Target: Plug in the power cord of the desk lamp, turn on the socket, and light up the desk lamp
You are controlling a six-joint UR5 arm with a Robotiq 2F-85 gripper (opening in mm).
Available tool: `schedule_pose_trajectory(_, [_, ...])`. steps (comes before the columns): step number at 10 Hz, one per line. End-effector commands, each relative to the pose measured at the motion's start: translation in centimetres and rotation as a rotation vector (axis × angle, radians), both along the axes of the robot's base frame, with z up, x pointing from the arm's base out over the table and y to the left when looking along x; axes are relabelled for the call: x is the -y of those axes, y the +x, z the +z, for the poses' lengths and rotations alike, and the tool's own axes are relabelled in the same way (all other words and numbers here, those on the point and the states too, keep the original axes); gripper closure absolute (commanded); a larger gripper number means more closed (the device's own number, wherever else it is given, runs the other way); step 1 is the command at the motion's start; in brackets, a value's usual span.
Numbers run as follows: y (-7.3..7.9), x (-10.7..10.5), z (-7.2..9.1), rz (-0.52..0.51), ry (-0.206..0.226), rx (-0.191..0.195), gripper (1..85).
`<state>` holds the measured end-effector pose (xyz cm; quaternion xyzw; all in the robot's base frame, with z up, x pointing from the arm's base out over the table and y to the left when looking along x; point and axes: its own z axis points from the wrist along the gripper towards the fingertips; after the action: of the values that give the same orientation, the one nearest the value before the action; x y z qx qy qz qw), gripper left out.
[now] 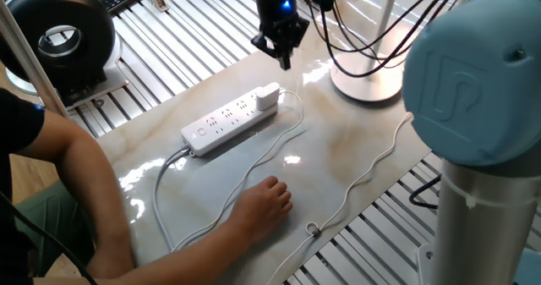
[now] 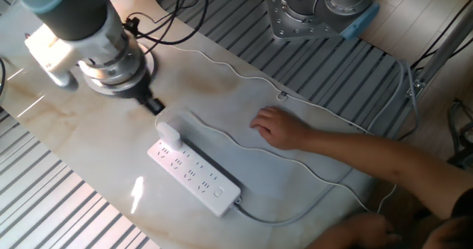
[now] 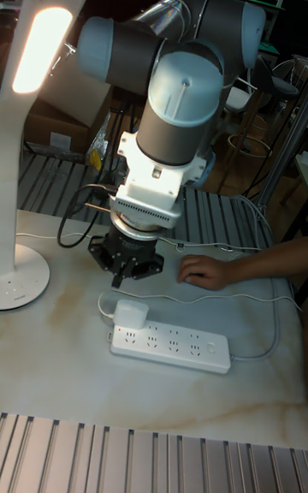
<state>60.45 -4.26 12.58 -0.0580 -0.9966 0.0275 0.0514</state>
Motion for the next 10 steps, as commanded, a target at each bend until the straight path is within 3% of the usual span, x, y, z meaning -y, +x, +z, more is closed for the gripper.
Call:
schedule_pose_trajectory(1, [4.9,1.0,0.2,0.052,-0.012,0.186,84.7])
schedule_pose_trajectory(5, [5.2,-0.2,0.2,0.093,0.035,0.201,84.7])
schedule_pose_trajectory(8, [6.5,-2.1,0.4,0.299,0.102,0.254,84.7])
schedule_pose_trajectory(10, [6.4,-2.1,0.4,0.395,0.099,0.246,84.7])
